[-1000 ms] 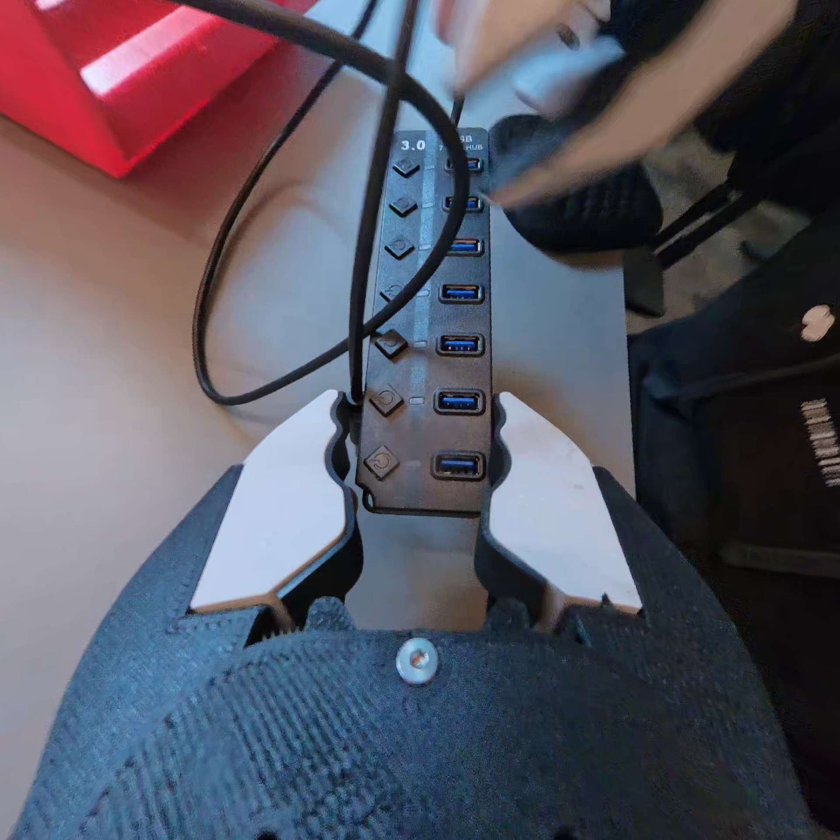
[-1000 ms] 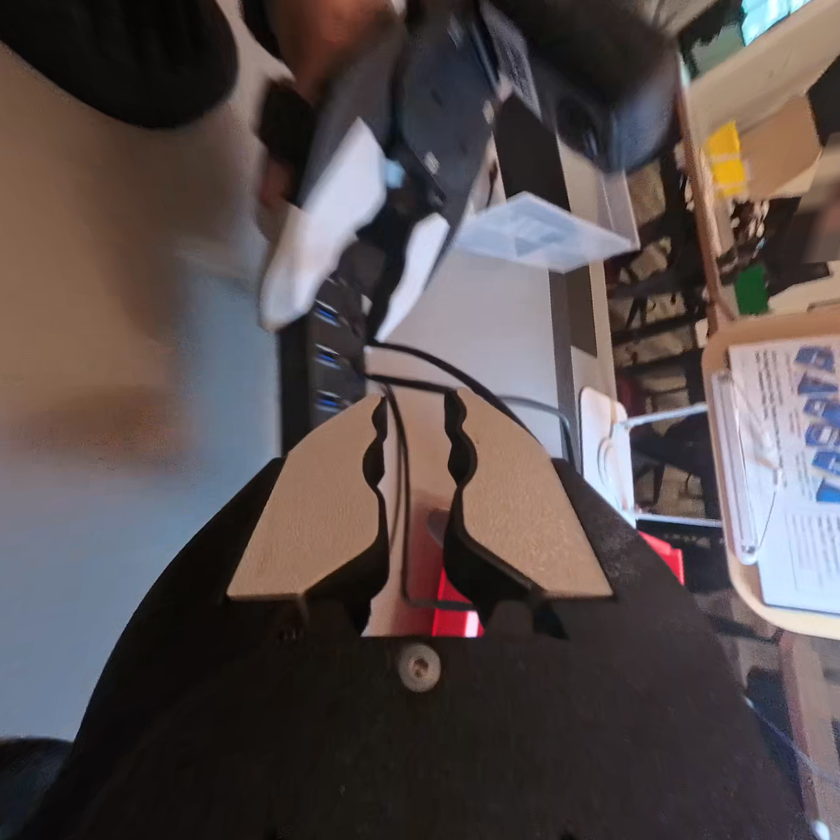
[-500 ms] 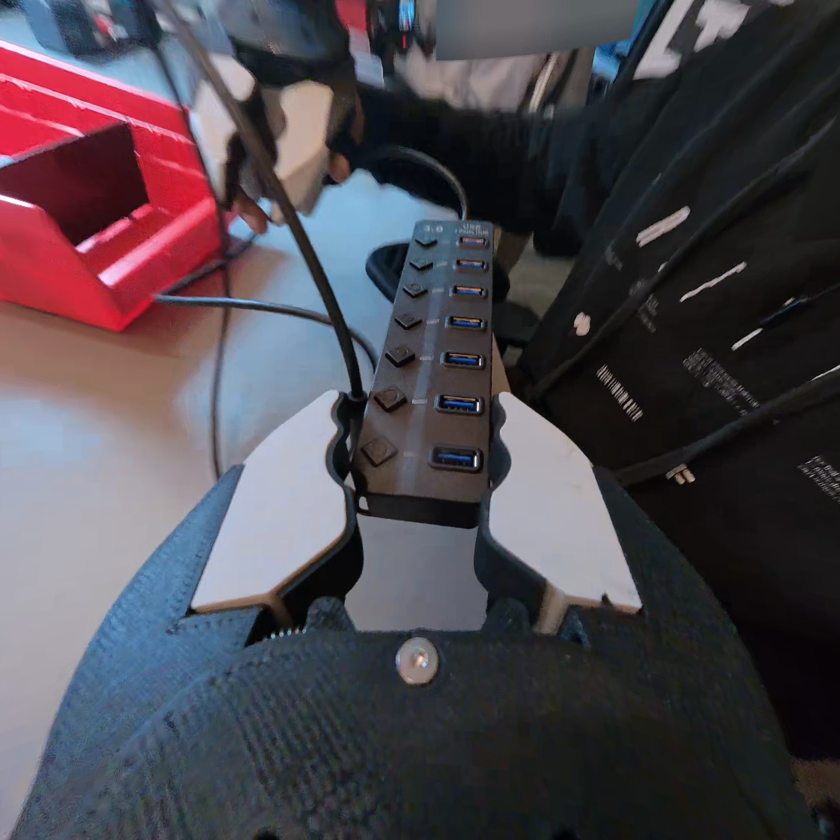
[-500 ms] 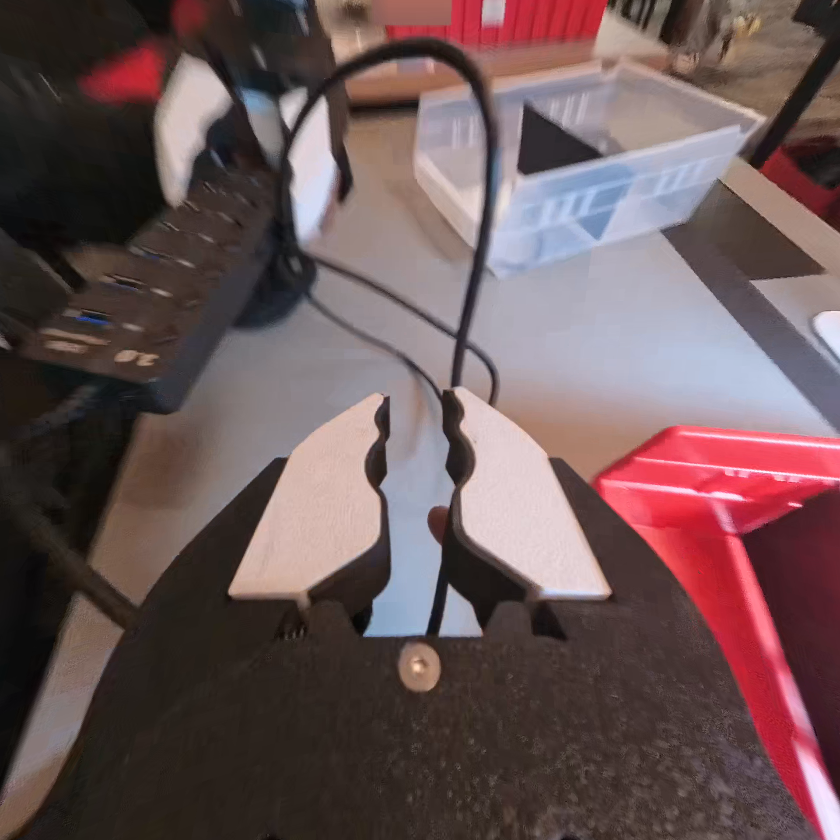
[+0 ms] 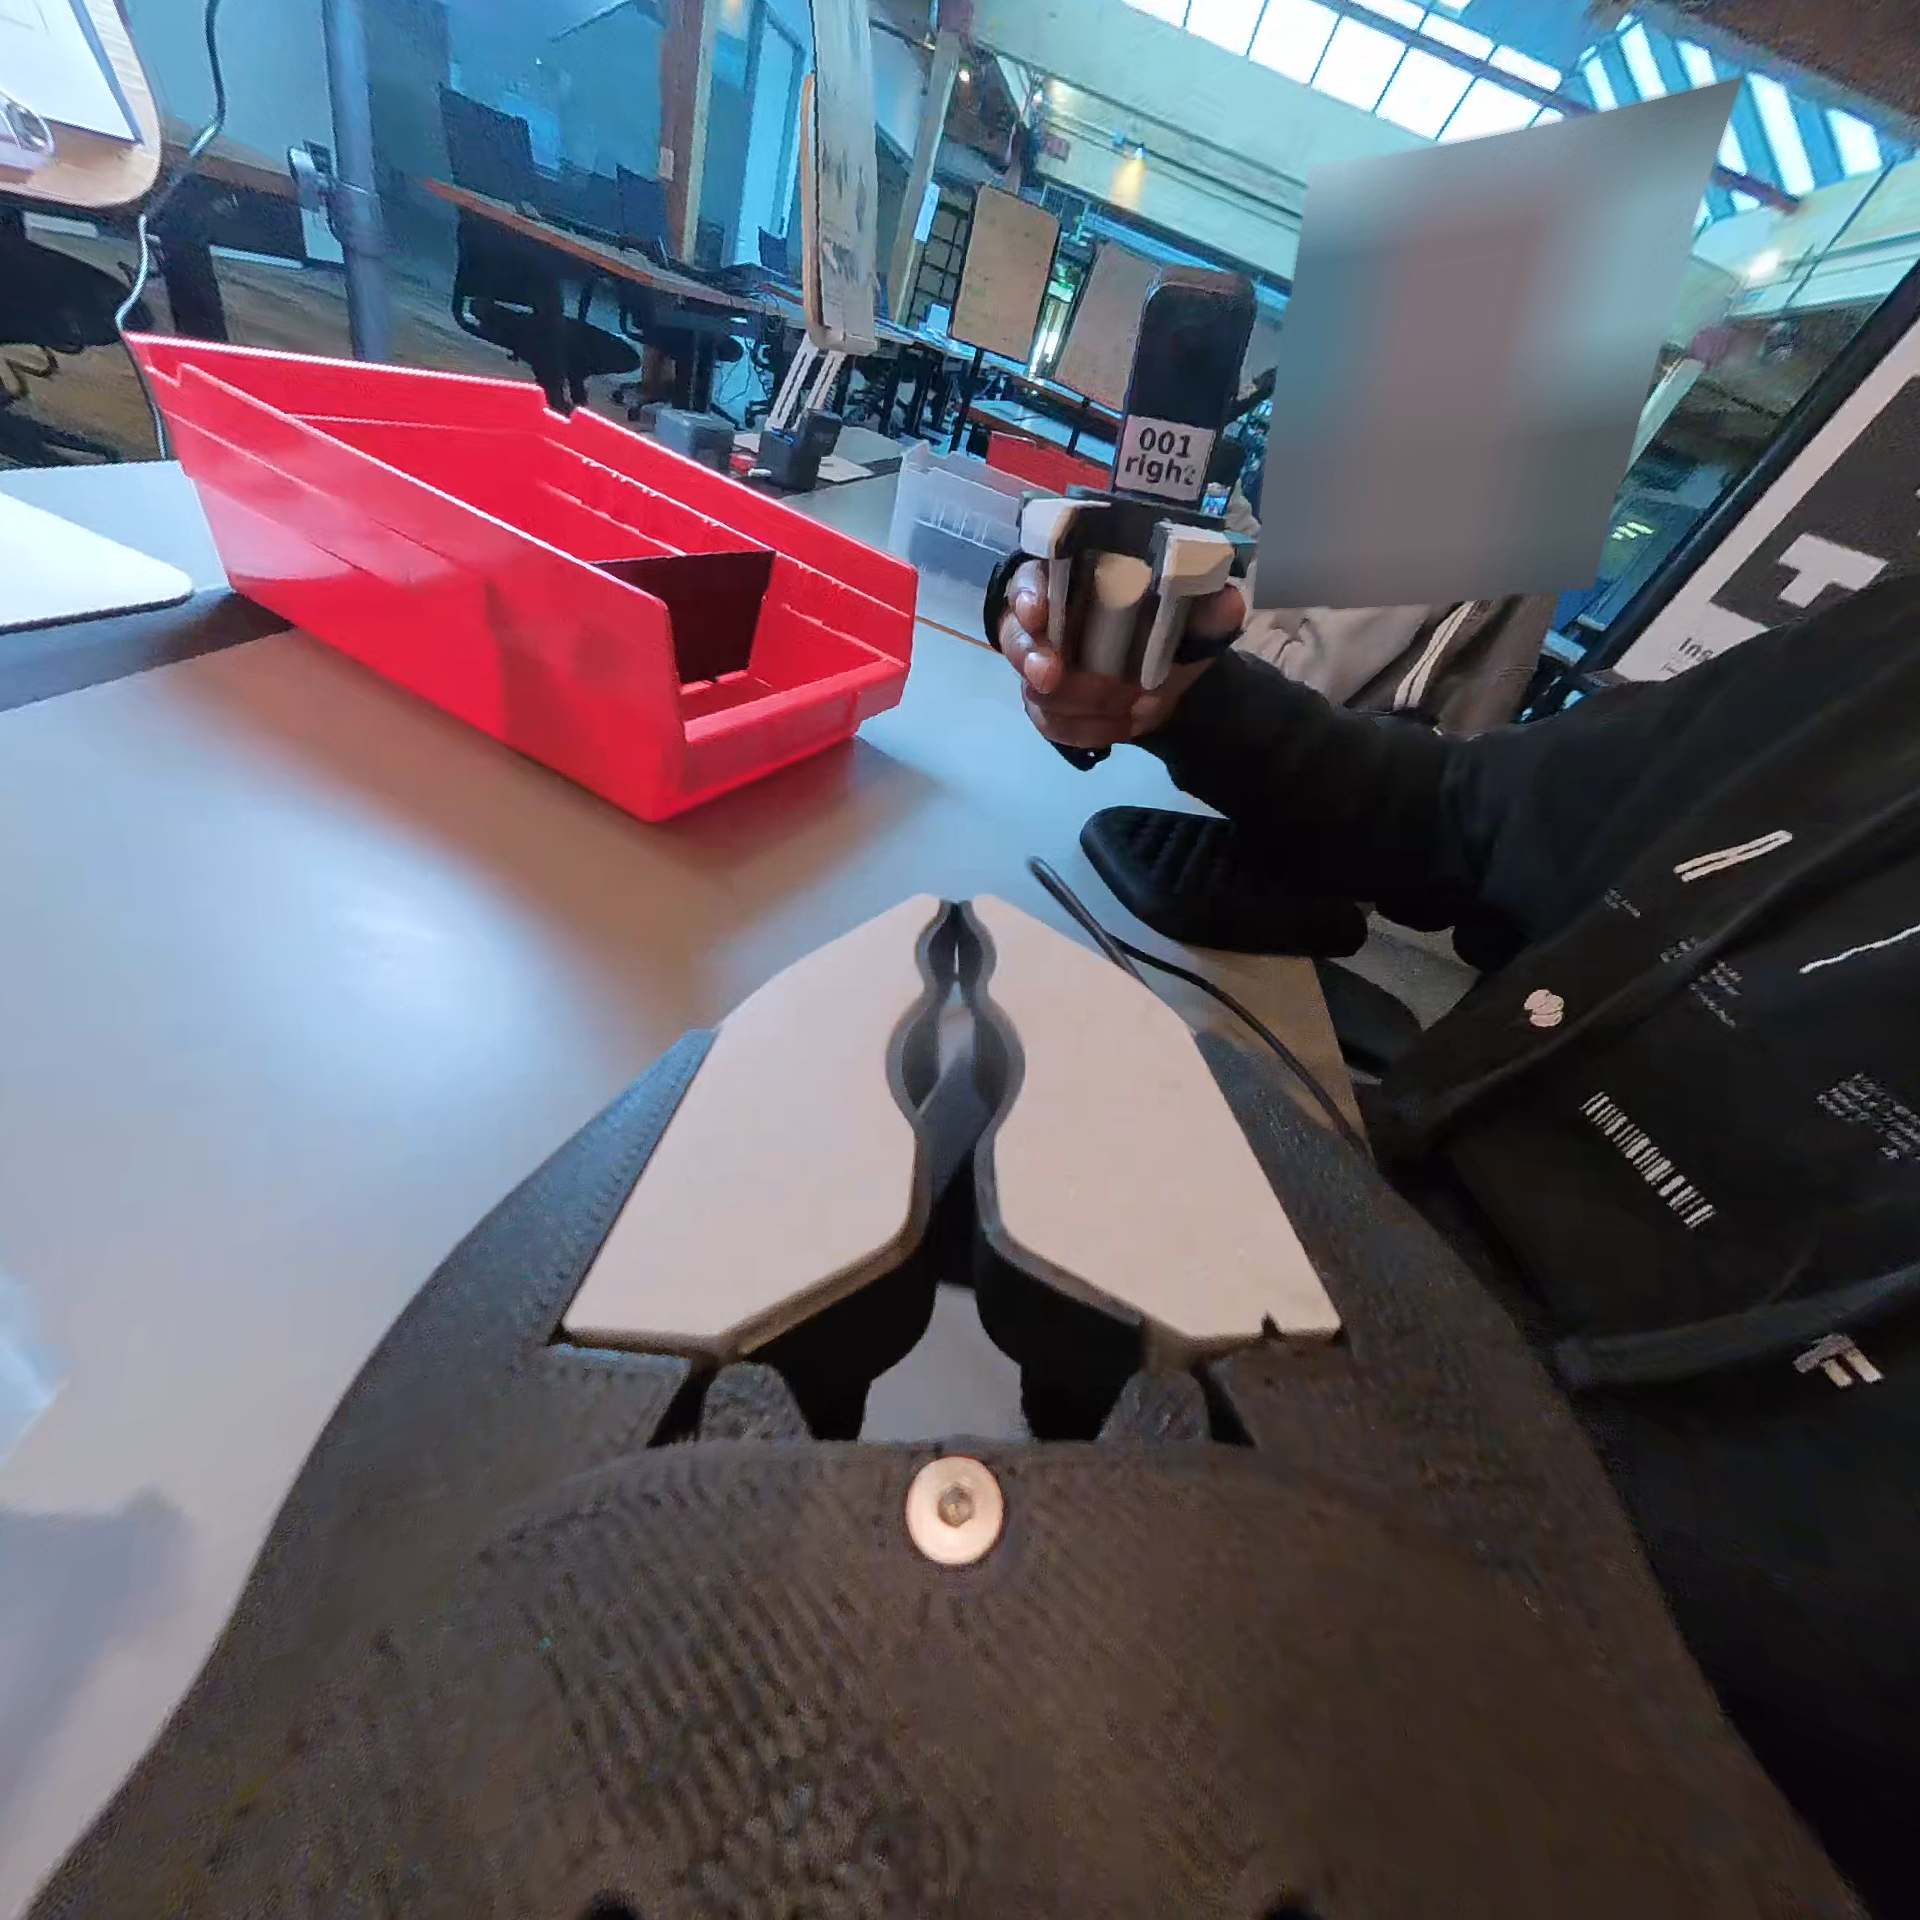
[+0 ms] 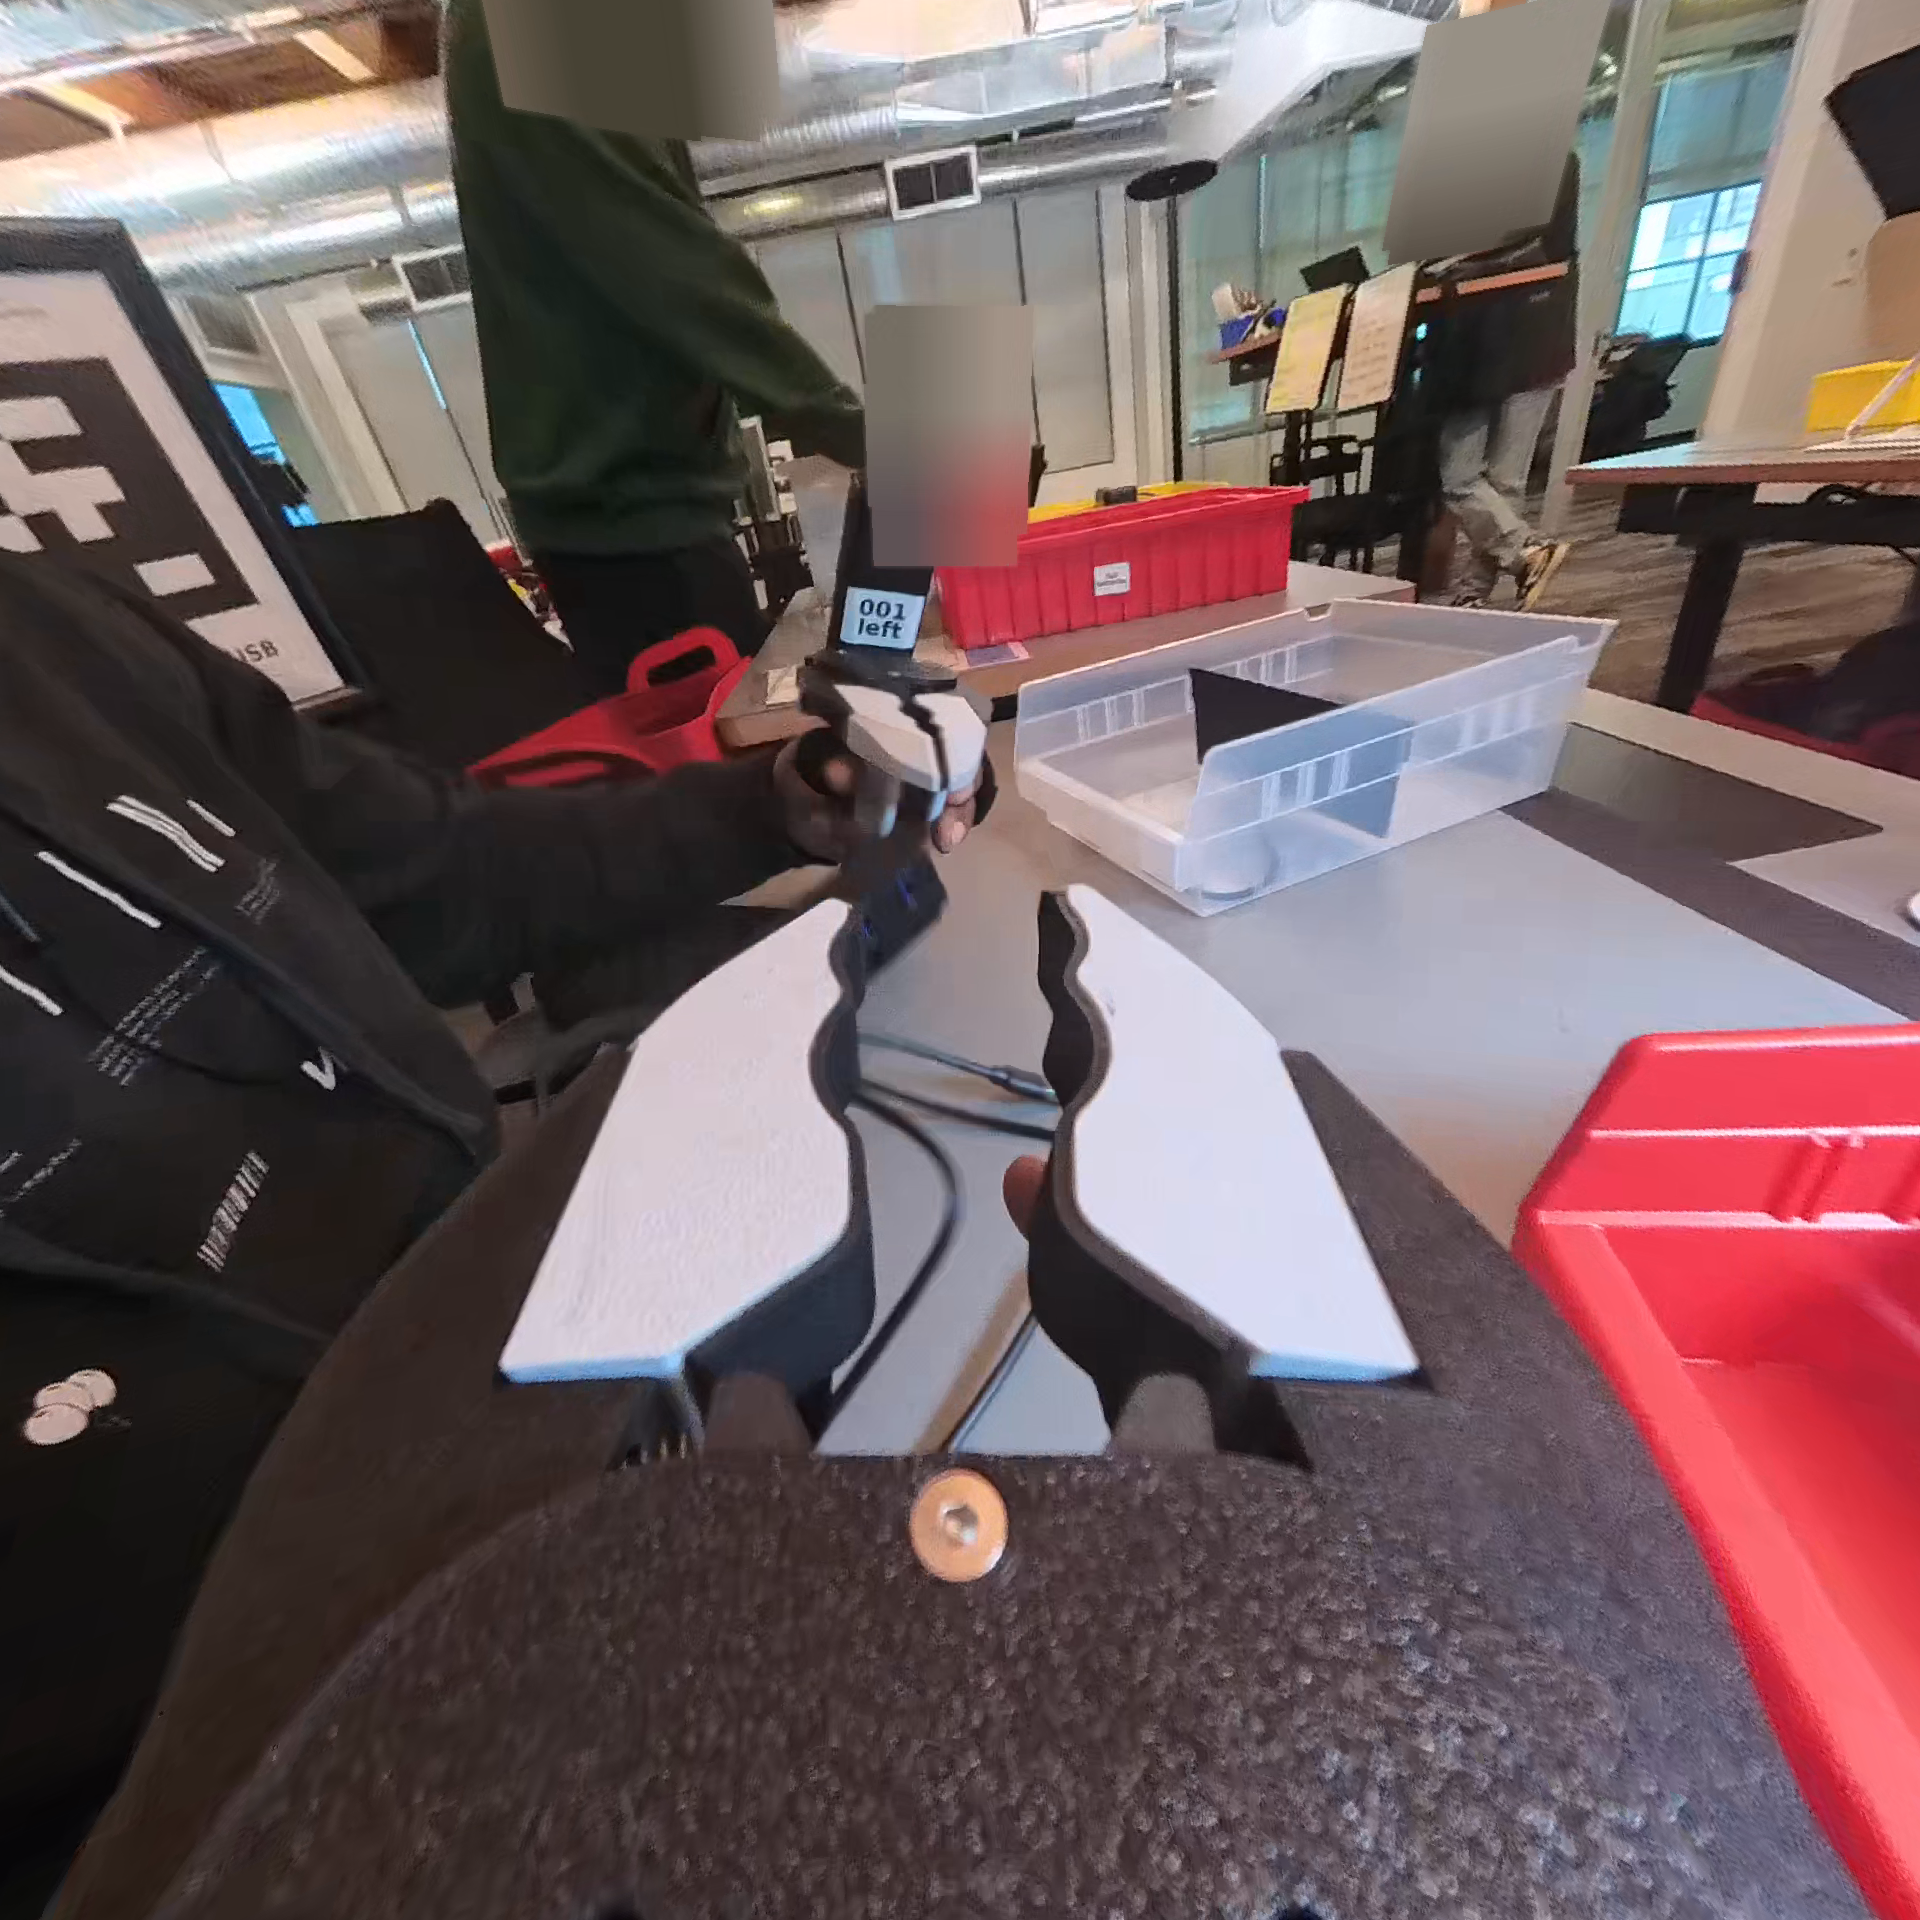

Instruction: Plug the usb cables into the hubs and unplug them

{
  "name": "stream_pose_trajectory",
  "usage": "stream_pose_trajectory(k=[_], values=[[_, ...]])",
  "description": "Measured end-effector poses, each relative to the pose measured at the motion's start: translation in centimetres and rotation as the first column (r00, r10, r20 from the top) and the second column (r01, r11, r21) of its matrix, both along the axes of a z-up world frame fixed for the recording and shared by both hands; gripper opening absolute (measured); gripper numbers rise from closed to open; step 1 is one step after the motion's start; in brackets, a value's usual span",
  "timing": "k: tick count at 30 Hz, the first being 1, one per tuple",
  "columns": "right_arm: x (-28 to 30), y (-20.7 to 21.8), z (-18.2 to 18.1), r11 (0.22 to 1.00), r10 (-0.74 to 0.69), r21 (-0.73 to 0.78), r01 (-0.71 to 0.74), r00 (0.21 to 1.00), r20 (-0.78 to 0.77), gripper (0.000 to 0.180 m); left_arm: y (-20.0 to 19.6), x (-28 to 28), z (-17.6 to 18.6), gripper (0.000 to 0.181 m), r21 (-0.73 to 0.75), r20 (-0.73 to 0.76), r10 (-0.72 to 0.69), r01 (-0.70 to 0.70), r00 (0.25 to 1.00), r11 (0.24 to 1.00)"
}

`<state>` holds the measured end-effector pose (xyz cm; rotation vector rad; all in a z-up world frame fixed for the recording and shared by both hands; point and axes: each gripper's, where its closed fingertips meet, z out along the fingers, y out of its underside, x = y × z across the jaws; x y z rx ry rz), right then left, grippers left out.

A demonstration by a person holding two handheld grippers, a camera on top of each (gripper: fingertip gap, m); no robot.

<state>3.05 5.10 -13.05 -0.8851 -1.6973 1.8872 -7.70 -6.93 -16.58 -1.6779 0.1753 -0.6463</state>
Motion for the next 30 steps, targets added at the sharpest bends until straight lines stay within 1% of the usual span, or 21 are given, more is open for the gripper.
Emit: stream_pose_trajectory(k=[12,14,15,16,19,20,22,24,26,30], values=[[-0.3,-0.4,-0.7,1.000,-0.002,0.019,0.002,1.000,0.013,0.030,0.3,-0.4,-0.4,0.000,-0.019,-0.055,0.042,-0.044,0.998,0.999],[-0.3,-0.4,-0.8,1.000,-0.001,0.025,0.000,1.000,0.016,0.031,0.3,-0.4,-0.6,0.003,-0.027,-0.061,0.039,-0.041,0.997,0.999],[-0.3,-0.5,-0.9,1.000,-0.001,0.029,0.000,1.000,0.018,0.031,0.3,-0.3,-0.8,0.007,-0.035,-0.069,0.034,-0.037,0.997,0.999],[-0.3,-0.5,-1.0,0.999,-0.001,0.034,0.000,1.000,0.021,0.030,0.3,-0.1,-1.1,0.015,-0.053,-0.084,0.021,-0.026,0.996,0.998],[-0.4,-0.5,-1.5,0.998,-0.007,0.058,0.005,0.999,0.034,0.031,-0.6,0.6,-3.3,0.046,-0.191,-0.171,-0.082,0.048,0.982,0.980],[-0.4,-0.5,-1.7,0.997,-0.010,0.072,0.007,0.999,0.040,0.031,-1.2,0.8,-4.4,0.053,-0.256,-0.220,-0.141,0.083,0.965,0.963],[-0.4,-0.5,-2.0,0.995,-0.012,0.095,0.007,0.999,0.047,0.031,-2.6,1.3,-7.0,0.063,-0.393,-0.323,-0.283,0.144,0.903,0.908],[-0.4,-0.7,-2.4,0.994,-0.009,0.107,0.003,0.999,0.054,0.031,-3.8,1.9,-8.9,0.066,-0.501,-0.332,-0.411,0.210,0.849,0.839],[-0.6,-0.9,-2.8,0.994,0.000,0.105,-0.006,0.998,0.058,0.030,-4.1,2.1,-10.2,0.069,-0.565,-0.311,-0.494,0.261,0.812,0.783],[-0.7,-1.6,-3.8,0.992,0.029,0.116,-0.039,0.996,0.090,0.030,-3.7,3.7,-11.4,0.069,-0.574,-0.203,-0.628,0.429,0.751,0.698]])
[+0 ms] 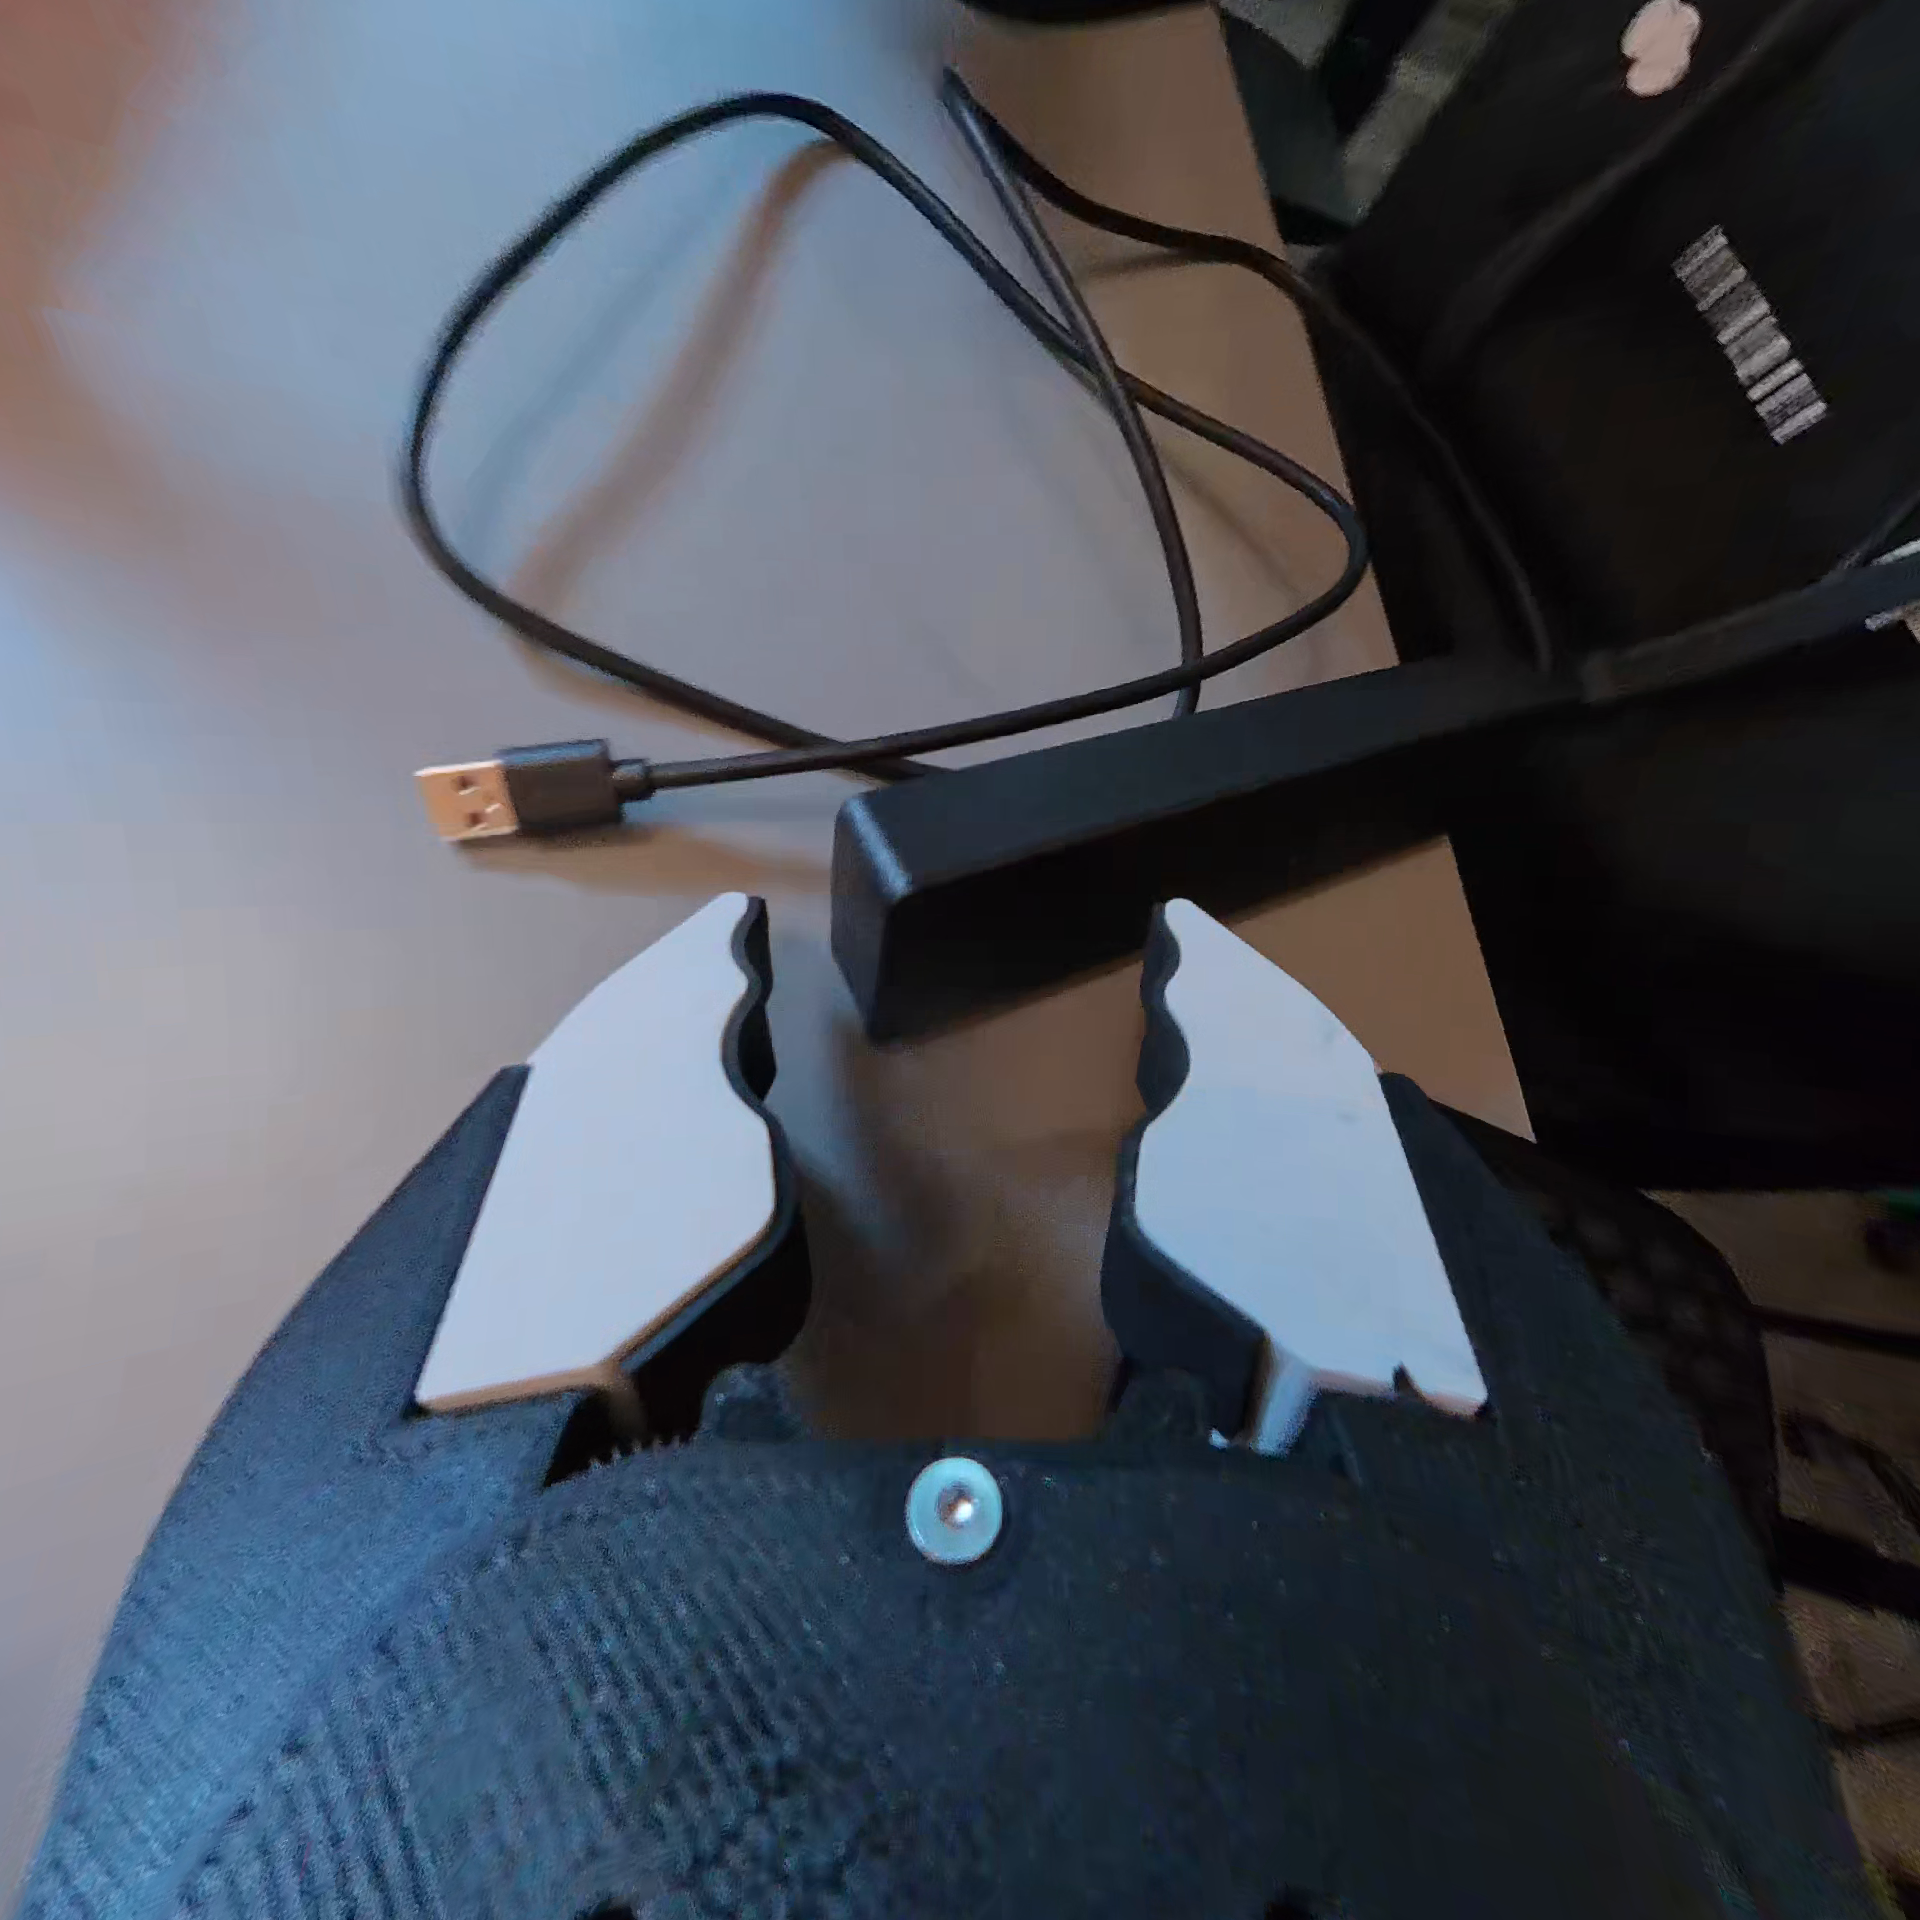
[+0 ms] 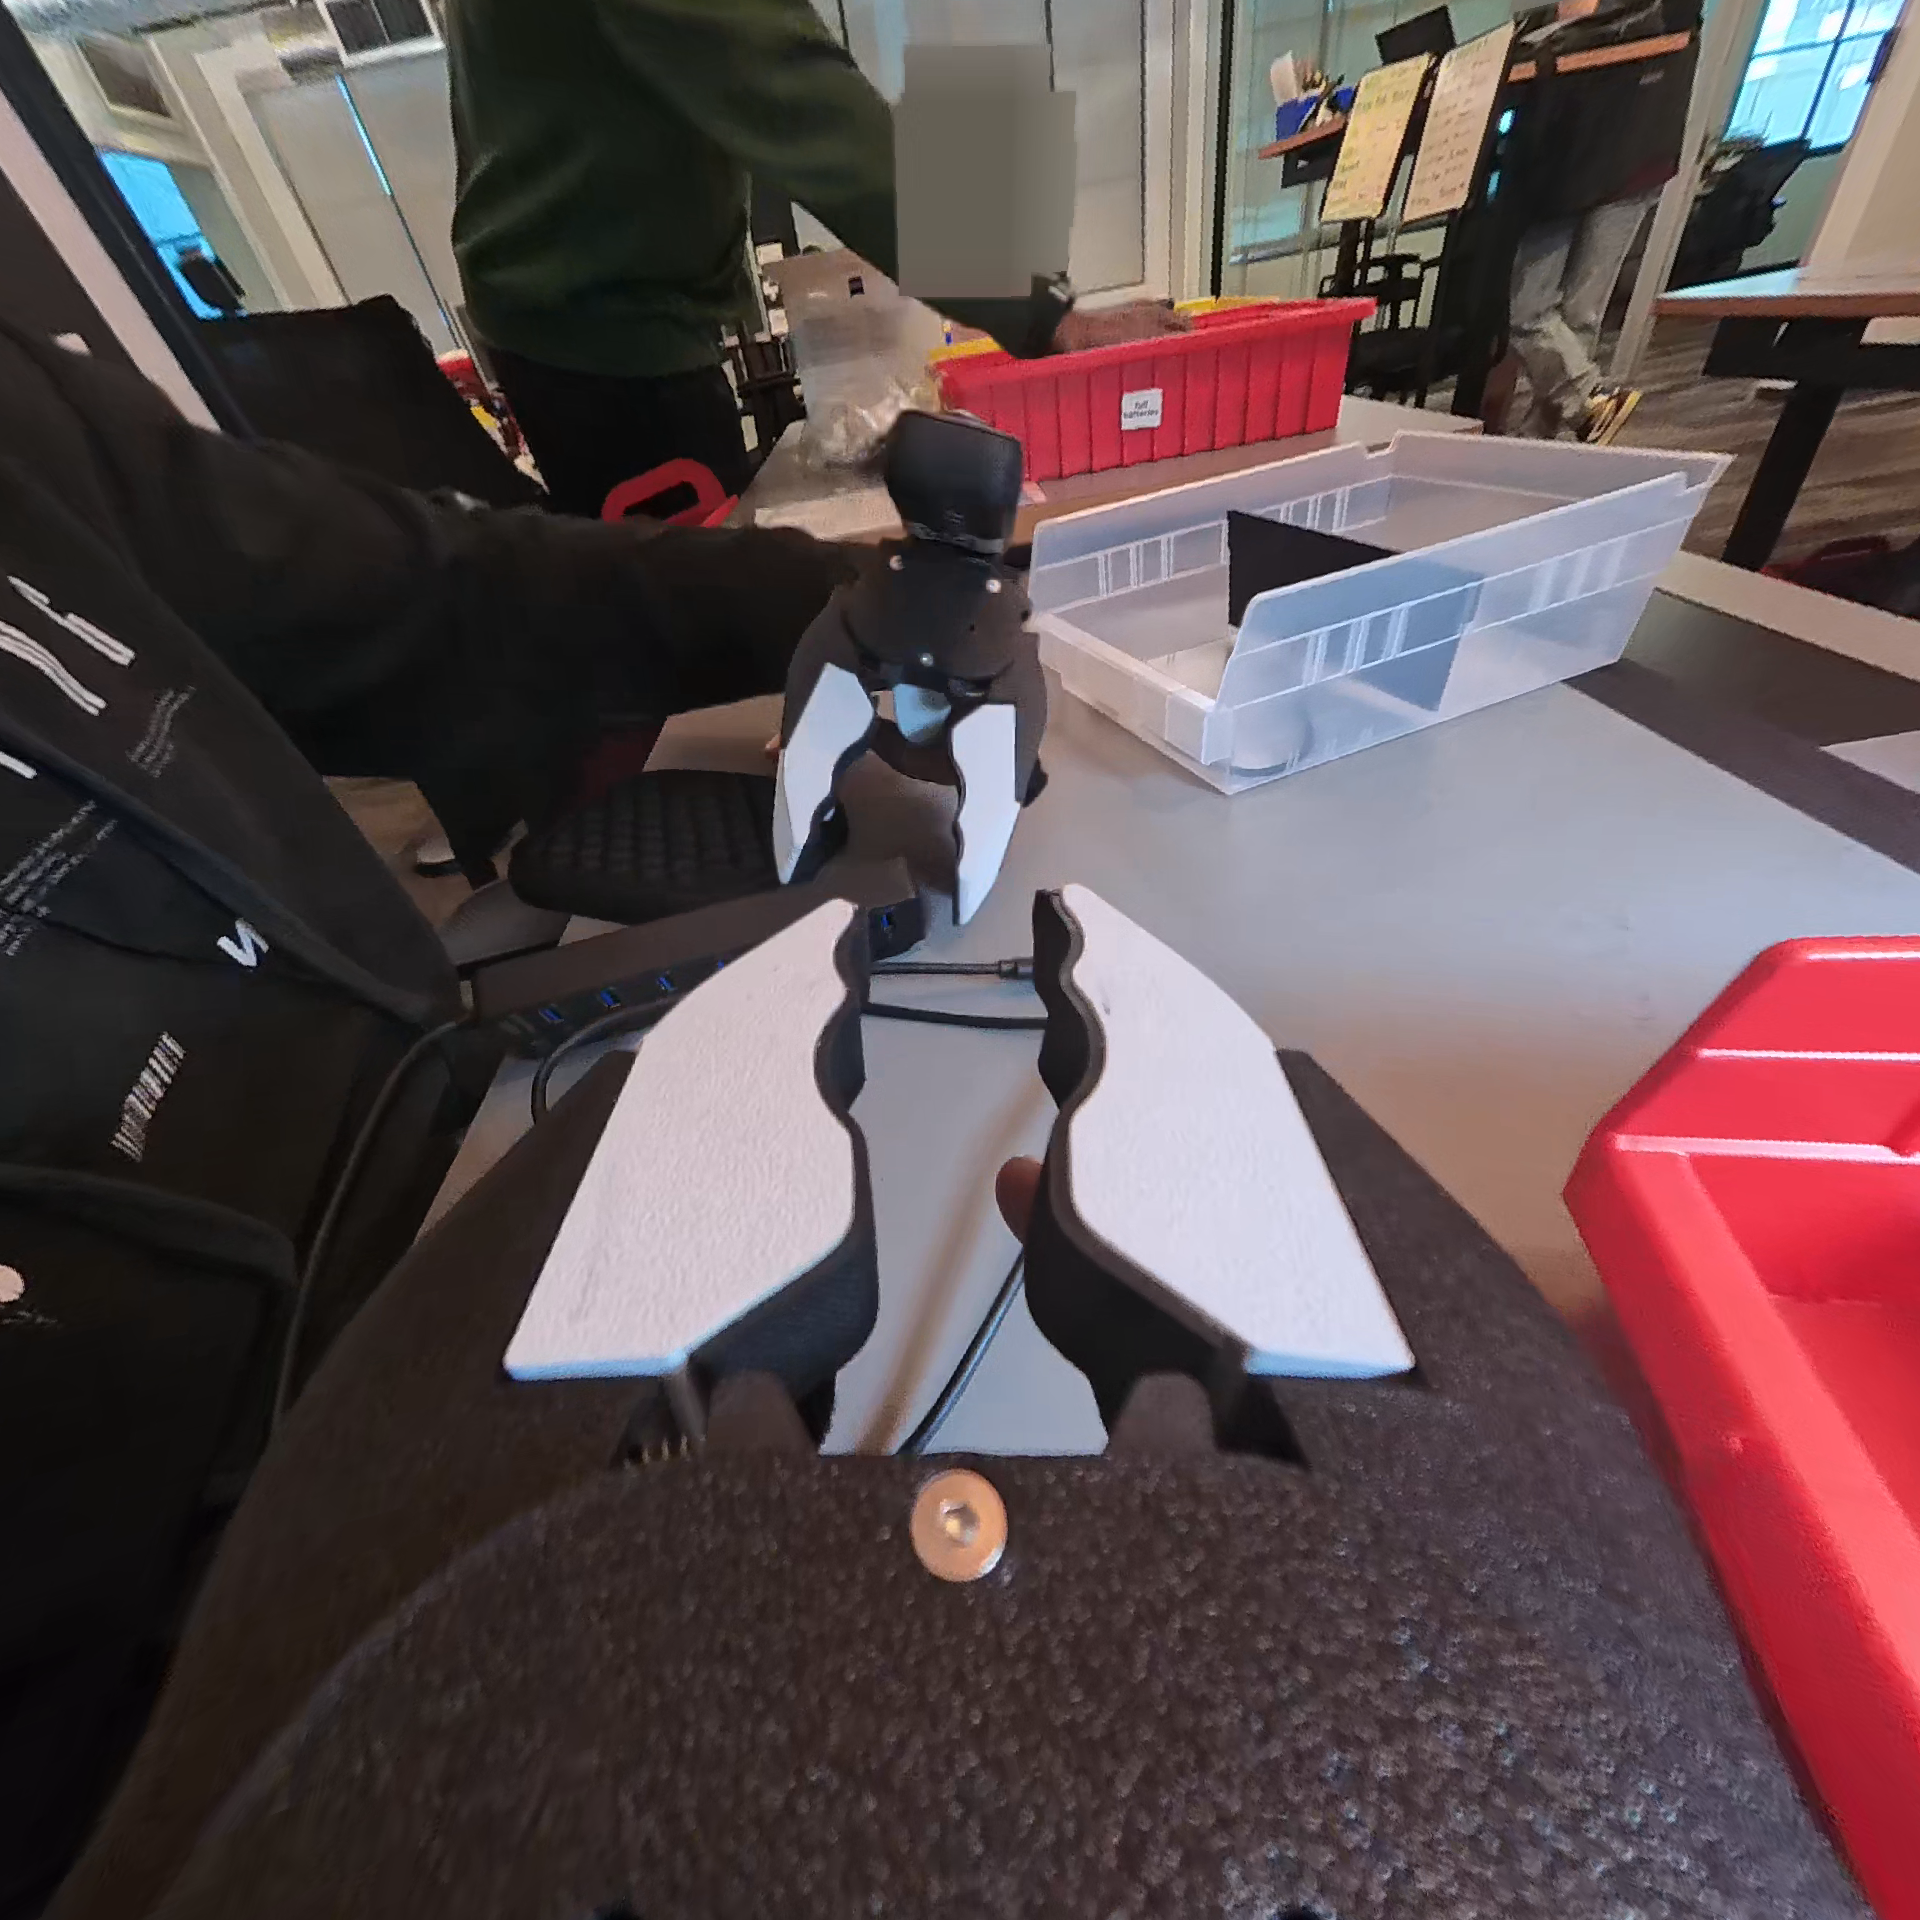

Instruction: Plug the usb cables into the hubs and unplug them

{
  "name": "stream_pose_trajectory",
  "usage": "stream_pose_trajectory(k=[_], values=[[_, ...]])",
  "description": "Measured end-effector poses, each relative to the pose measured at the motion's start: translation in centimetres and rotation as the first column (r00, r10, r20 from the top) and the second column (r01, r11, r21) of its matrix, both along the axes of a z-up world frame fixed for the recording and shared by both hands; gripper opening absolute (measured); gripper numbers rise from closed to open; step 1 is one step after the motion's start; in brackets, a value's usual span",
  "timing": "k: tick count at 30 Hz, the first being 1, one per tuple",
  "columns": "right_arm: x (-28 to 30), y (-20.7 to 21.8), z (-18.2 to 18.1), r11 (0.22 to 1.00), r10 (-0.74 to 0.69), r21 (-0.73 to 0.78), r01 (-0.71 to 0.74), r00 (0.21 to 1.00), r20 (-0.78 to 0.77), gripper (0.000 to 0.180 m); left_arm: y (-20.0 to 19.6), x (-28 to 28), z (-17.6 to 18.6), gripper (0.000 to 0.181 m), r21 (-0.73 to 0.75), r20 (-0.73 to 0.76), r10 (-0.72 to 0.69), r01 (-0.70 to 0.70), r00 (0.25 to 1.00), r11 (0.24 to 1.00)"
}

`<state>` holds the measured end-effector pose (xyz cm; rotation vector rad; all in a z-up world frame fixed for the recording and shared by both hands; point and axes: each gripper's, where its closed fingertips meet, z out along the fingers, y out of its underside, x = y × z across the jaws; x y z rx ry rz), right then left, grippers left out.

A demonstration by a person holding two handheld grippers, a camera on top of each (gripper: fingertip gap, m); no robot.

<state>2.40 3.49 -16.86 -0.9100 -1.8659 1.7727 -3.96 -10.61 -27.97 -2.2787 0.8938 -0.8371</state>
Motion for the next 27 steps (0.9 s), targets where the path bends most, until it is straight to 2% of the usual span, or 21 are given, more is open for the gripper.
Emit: stream_pose_trajectory(k=[3,6,11,14,18,22,27], values=[[0.3,-0.3,-0.5,0.999,0.008,0.037,-0.008,1.000,0.012,0.031,0.2,1.9,-0.3,0.055,-0.014,0.042,-0.099,0.099,0.994,0.995],[0.6,0.0,-0.6,0.999,-0.007,0.054,0.006,1.000,0.007,0.030,0.6,2.7,0.3,0.043,0.001,0.047,-0.112,0.112,0.993,0.994],[0.0,0.9,-0.4,0.996,-0.064,0.062,0.063,0.998,0.010,0.030,2.8,-0.2,6.1,0.029,0.121,0.093,0.075,-0.086,0.993,0.989],[-0.8,1.6,0.6,0.979,-0.150,0.136,0.151,0.989,-0.021,0.030,4.1,-2.4,10.6,0.026,0.212,0.070,0.226,-0.236,0.972,0.948],[-2.3,2.6,4.2,0.912,-0.328,0.227,0.342,0.940,-0.098,0.035,6.7,-5.0,16.7,0.024,0.359,0.075,0.432,-0.428,0.899,0.829],[-4.9,0.9,6.7,0.831,-0.439,0.309,0.463,0.886,-0.148,0.061,10.4,-6.3,21.4,0.023,0.504,0.111,0.584,-0.552,0.804,0.664],[-10.8,0.5,4.8,0.727,-0.586,0.329,0.603,0.794,-0.160,0.087,15.9,-3.1,23.1,0.023,0.597,0.204,0.677,-0.638,0.708,0.487]])
